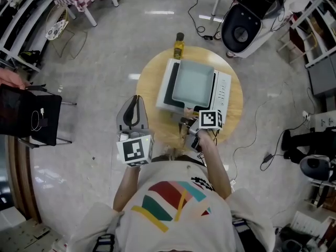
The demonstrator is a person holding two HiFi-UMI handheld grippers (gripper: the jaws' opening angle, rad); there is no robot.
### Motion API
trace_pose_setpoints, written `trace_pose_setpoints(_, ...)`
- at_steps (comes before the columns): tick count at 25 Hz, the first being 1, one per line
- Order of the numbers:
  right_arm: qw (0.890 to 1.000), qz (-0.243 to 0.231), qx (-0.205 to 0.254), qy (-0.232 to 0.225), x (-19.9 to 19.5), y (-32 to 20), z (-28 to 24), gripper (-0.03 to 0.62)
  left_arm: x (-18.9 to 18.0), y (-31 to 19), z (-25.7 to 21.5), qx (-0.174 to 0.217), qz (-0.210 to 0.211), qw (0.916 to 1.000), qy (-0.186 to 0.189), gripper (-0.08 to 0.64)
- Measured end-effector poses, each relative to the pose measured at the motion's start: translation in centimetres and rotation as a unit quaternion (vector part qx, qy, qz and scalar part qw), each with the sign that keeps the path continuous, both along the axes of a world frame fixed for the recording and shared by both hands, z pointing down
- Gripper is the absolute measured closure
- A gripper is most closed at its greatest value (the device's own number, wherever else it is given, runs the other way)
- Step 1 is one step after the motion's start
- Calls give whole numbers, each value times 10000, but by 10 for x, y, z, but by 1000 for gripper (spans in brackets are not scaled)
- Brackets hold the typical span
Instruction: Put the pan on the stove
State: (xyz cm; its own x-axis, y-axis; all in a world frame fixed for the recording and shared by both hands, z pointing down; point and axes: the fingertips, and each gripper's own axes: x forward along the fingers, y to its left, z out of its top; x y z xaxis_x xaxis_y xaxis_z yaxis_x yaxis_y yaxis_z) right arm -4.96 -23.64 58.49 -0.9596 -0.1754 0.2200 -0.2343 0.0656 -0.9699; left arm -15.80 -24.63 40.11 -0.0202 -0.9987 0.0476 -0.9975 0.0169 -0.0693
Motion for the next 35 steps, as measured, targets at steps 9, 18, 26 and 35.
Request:
trace_pose_setpoints(9, 9999, 32, 141, -13, -1, -2, -3, 558, 4, -1, -9, 239, 97, 9997, 27, 541)
trace_pose_setpoints(18, 9994, 8, 113, -318, -3, 4, -5, 533, 8, 2, -11, 289, 124, 9995, 88, 541)
trace_pose_setpoints(26, 9975, 233, 5, -673, 4, 6, -14, 453, 12, 3, -11, 336, 170, 9992, 130, 541)
trace_pose_setpoints(35, 9975, 407, -68, -567, 20, 11, -13, 445, 28, 0, -11, 294, 390, 9987, 127, 541)
